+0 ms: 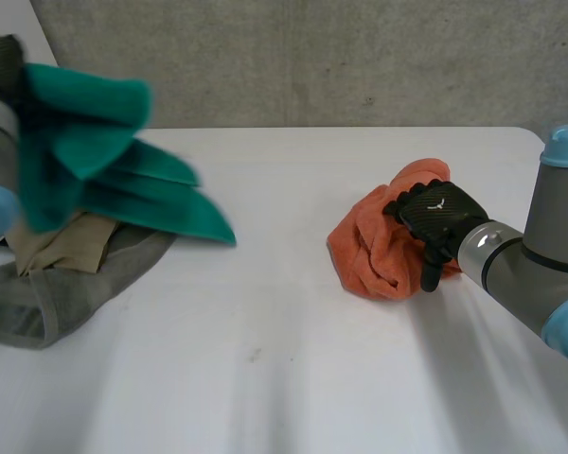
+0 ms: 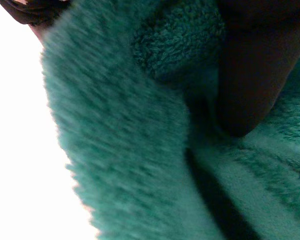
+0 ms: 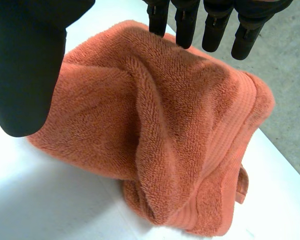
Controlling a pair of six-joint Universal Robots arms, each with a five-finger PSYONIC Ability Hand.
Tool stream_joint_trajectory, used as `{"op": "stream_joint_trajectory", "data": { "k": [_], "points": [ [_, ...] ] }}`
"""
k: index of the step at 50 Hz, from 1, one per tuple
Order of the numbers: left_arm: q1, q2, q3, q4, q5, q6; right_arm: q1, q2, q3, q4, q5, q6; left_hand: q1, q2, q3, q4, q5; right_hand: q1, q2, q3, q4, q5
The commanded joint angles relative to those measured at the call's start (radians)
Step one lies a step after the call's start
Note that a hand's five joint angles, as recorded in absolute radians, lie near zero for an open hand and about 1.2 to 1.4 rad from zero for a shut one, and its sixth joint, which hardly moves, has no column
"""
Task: Fold the laundry.
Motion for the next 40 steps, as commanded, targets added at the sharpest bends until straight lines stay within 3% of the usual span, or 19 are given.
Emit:
{"op": "stream_joint_trajectory", "data": {
  "k": [1, 5, 7, 8, 10, 18, 23, 27, 33, 40],
  "points": [
    [0.112, -0.146, 0.084, -0.086, 0.038, 0.015, 0.027, -0.005, 0.012, 0.001, 0.004, -0.006, 0.509, 0.2, 0.217, 0.201, 0.653, -0.039, -0.029, -0.031, -0.03, -0.043],
    [0.123, -0.217, 0.1, -0.107, 0.032, 0.035, 0.022, -0.011, 0.012, 0.001, 0.008, -0.001, 0.509, 0.2, 0.217, 0.201, 0.653, -0.039, -0.029, -0.031, -0.03, -0.043],
    [0.115, -0.221, 0.096, -0.123, 0.032, 0.035, 0.019, -0.017, 0.01, 0.001, 0.01, -0.001, 0.124, -0.185, -0.168, -0.183, 0.269, -0.039, -0.029, -0.031, -0.03, -0.043],
    [0.103, -0.206, 0.079, -0.146, 0.039, 0.03, 0.013, -0.026, 0.009, 0.001, 0.013, 0.001, -0.367, -0.675, -0.658, -0.674, -0.222, -0.039, -0.029, -0.031, -0.03, -0.043],
    [0.084, -0.177, 0.053, -0.16, 0.052, 0.027, 0.005, -0.037, 0.009, 0.002, 0.014, 0.005, -0.713, -1.021, -1.005, -1.02, -0.568, -0.039, -0.029, -0.031, -0.03, -0.043],
    [-0.041, 0.03, -0.106, -0.12, 0.116, 0.015, -0.036, -0.15, 0.004, 0.008, 0.007, 0.059, -0.713, -1.021, -1.005, -1.02, -0.568, -0.039, -0.029, -0.031, -0.03, -0.043],
    [-0.189, 0.087, -0.186, -0.065, 0.176, 0.018, -0.074, -0.178, -0.016, 0.016, 0.016, 0.094, -0.713, -1.021, -1.005, -1.02, -0.568, -0.039, -0.029, -0.031, -0.03, -0.043],
    [-0.334, 0.055, -0.196, -0.061, 0.208, 0.012, -0.12, -0.154, -0.054, 0.042, 0.036, 0.093, -0.713, -1.021, -1.005, -1.02, -0.568, -0.039, -0.029, -0.031, -0.03, -0.043],
    [-0.543, -0.131, -0.111, -0.118, 0.216, 0.019, -0.165, -0.037, -0.164, 0.079, 0.057, 0.091, -0.713, -1.021, -1.005, -1.02, -0.568, -0.039, -0.029, -0.031, -0.03, -0.043],
    [-0.603, -0.189, -0.097, -0.183, 0.142, -0.028, -0.15, 0.157, -0.29, 0.085, 0.022, 0.102, -0.713, -1.021, -1.005, -1.02, -0.568, -0.039, -0.029, -0.031, -0.03, -0.043]
  ]
}}
